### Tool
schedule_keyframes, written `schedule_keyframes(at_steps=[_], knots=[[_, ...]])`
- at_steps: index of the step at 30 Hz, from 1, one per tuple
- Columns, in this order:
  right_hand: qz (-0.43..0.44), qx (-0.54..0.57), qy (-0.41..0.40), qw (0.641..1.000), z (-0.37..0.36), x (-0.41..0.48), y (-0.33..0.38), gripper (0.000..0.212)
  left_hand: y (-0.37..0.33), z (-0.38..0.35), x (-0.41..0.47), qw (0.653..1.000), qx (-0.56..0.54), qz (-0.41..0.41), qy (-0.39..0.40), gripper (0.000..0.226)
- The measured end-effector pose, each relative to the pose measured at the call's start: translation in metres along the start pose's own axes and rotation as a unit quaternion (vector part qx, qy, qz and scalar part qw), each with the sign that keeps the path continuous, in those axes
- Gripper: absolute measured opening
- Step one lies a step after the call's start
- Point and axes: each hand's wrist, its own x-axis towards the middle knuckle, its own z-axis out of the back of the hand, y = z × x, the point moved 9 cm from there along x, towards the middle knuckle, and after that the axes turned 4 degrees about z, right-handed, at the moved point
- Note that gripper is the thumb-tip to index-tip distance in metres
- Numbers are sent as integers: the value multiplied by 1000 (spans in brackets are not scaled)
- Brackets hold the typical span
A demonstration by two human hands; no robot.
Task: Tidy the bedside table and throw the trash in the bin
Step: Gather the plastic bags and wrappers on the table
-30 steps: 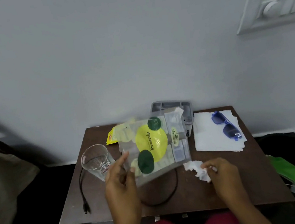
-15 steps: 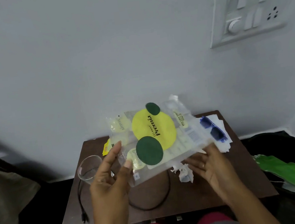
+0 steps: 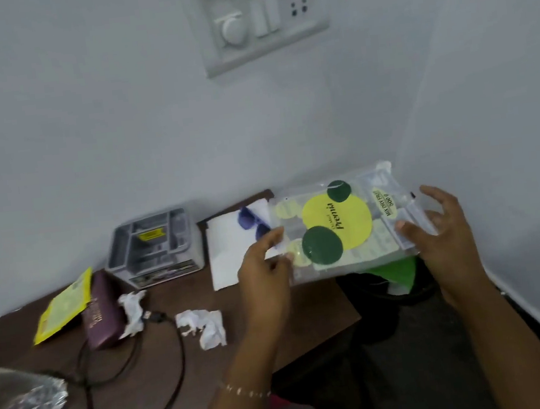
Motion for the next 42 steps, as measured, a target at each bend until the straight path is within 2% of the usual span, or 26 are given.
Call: schedule_keyframes(at_steps=[4,9,12,14,16,17,19,22,24,27,28,29,31,32,33,36,38,42], knots=[[41,-135,-95,985,50,19,-27,26,11,-73,22,996,71,-7,52,42],[40,-181,-152,971,84,37,-80,23,41,-143,38,980,130,8,148,45],[-18,-288,-76,954,80,49,-133,33,57,-160,43,967,186,10,175,50],[-38,-448,-22,893,70,47,-159,43,61,-158,41,962,216,5,167,52],[24,-556,57,829,37,39,-167,37,59,-155,35,962,221,-11,159,51],[56,-566,109,815,15,32,-171,33,57,-154,31,963,217,-21,157,49],[81,-573,188,793,-18,19,-184,39,55,-151,25,967,204,-34,151,47],[32,-632,292,717,-34,6,-220,50,55,-143,21,971,185,-35,144,49],[13,-664,340,666,-33,7,-236,48,49,-134,15,975,171,-43,139,48],[19,-687,354,634,-32,11,-237,46,33,-109,6,980,141,-71,121,44],[35,-686,337,644,-32,14,-229,44,29,-98,4,983,127,-74,112,43],[62,-666,295,682,-32,20,-217,53,26,-84,3,986,110,-74,102,43],[95,-566,179,799,-28,25,-179,78,23,-50,1,992,77,-76,64,43],[99,-514,134,842,-24,24,-164,79,25,-29,0,995,64,-73,36,42],[99,-476,97,869,-21,22,-151,76,29,-6,-2,997,51,-59,6,42],[54,-346,39,936,-22,7,-129,63,55,66,-12,997,-11,19,-78,43],[40,-236,45,970,-44,-9,-107,47,71,113,-22,987,-52,51,-141,42],[88,-122,20,988,-108,-51,-30,34,95,198,-37,938,-163,90,-291,31]])
